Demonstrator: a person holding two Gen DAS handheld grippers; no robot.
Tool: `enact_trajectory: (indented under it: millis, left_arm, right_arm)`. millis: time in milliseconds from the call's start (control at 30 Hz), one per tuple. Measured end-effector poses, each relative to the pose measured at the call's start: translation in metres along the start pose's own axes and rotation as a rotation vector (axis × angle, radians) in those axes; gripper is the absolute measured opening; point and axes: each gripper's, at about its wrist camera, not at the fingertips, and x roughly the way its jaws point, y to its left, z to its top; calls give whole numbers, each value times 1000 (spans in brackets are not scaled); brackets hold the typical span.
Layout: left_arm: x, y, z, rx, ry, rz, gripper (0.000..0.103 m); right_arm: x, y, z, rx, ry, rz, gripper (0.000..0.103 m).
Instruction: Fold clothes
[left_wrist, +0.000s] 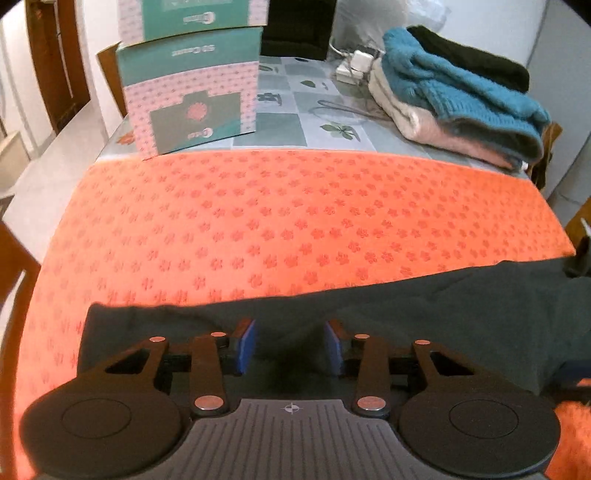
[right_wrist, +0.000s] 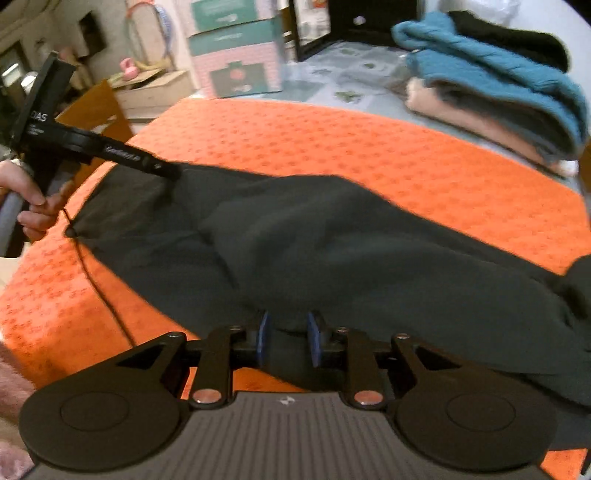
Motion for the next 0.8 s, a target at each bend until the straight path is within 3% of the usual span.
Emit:
enact_trajectory:
  millis: [233, 500, 567, 633, 800]
  left_arm:
    - [-12, -17, -5, -11, 2, -62, 42]
    - [-24, -35, -17, -14, 20, -113, 42]
    - [-24, -38, -19, -17, 33, -116, 42]
    - [-25, -39, -21, -22, 44, -124, 42]
    - [-30, -40, -21, -36, 51, -119, 43]
  right_arm:
    - [-53, -61, 1, 150, -98, -193, 27]
    - [-98, -169, -17, 434, -155, -433, 42]
    - [-102, -198, -28, 556, -181, -448, 50]
    - [-103, -224, -44, 687, -212, -437, 50]
    - [-88, -281, -80, 1001, -272, -281, 50]
